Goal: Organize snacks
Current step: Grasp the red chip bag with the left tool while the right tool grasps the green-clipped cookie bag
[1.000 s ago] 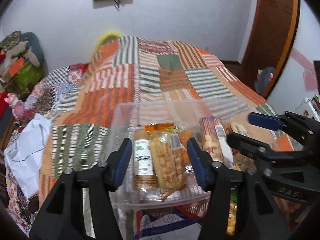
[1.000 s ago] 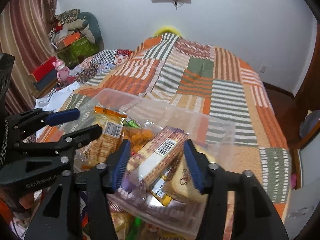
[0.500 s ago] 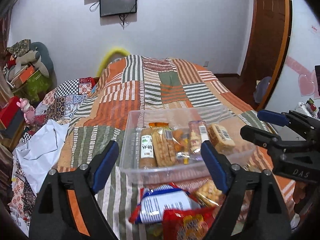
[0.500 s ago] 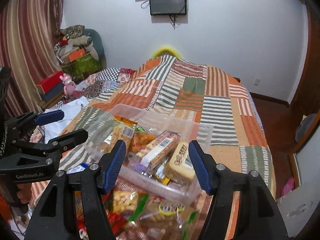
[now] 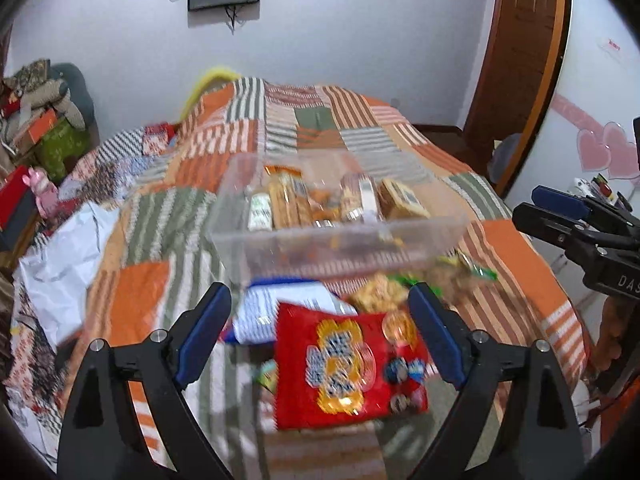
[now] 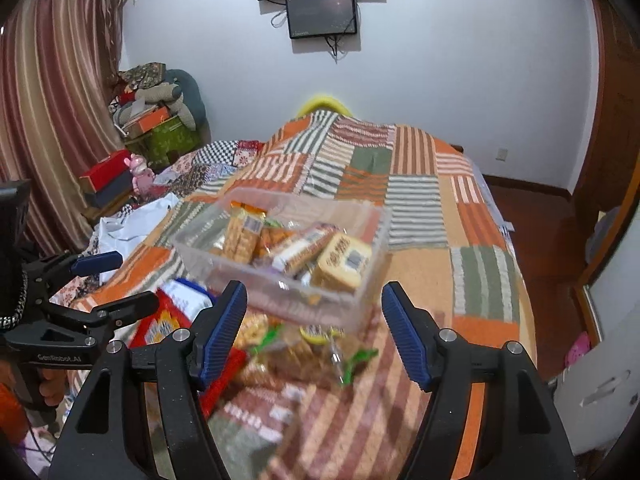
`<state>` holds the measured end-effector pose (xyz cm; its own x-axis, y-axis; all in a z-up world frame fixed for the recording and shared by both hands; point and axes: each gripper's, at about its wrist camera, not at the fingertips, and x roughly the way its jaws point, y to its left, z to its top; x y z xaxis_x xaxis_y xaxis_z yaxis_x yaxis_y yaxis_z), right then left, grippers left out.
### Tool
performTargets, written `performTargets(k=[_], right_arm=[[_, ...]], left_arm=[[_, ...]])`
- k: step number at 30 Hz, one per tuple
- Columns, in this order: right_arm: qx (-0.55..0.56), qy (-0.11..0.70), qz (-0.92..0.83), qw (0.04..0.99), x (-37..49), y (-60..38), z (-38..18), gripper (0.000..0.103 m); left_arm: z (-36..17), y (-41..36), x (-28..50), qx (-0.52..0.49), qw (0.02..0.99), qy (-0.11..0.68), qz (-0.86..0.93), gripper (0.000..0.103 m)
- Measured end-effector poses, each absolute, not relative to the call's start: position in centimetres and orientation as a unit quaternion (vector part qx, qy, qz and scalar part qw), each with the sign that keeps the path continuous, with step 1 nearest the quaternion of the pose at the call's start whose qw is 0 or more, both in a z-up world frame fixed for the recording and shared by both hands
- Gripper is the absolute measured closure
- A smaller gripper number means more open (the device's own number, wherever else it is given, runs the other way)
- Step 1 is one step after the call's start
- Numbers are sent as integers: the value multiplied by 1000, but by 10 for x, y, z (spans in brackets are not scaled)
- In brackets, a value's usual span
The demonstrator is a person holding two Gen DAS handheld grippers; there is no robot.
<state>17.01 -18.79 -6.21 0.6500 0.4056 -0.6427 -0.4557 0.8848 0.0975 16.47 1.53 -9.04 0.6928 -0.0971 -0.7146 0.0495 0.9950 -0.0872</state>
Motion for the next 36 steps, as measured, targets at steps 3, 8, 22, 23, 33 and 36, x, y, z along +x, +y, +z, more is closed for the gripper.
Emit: performTargets(k=[3, 8, 22, 23, 33, 36], right_arm=[[-34, 352, 233, 906, 166, -196, -69, 36], [-27, 373, 234, 897, 164, -205, -86, 36], [-35, 424, 244, 871, 181, -193, -129, 27], [-37, 426, 245, 870, 182, -191, -130, 26], [-23, 450, 250, 857, 205, -189, -146, 18], [9, 462, 264, 847, 210, -195, -150, 20]], left_arm=[[-105, 14, 161, -46, 911, 406, -46, 12], [-132, 13, 156, -51, 901, 428, -43, 12], [-166, 13, 156, -96, 889, 442, -75, 3], [-165, 10, 153, -89, 893, 435, -77, 9], [-159, 1, 142, -82, 902, 413, -91, 43], [-155, 4, 138, -87, 903, 410, -95, 52]])
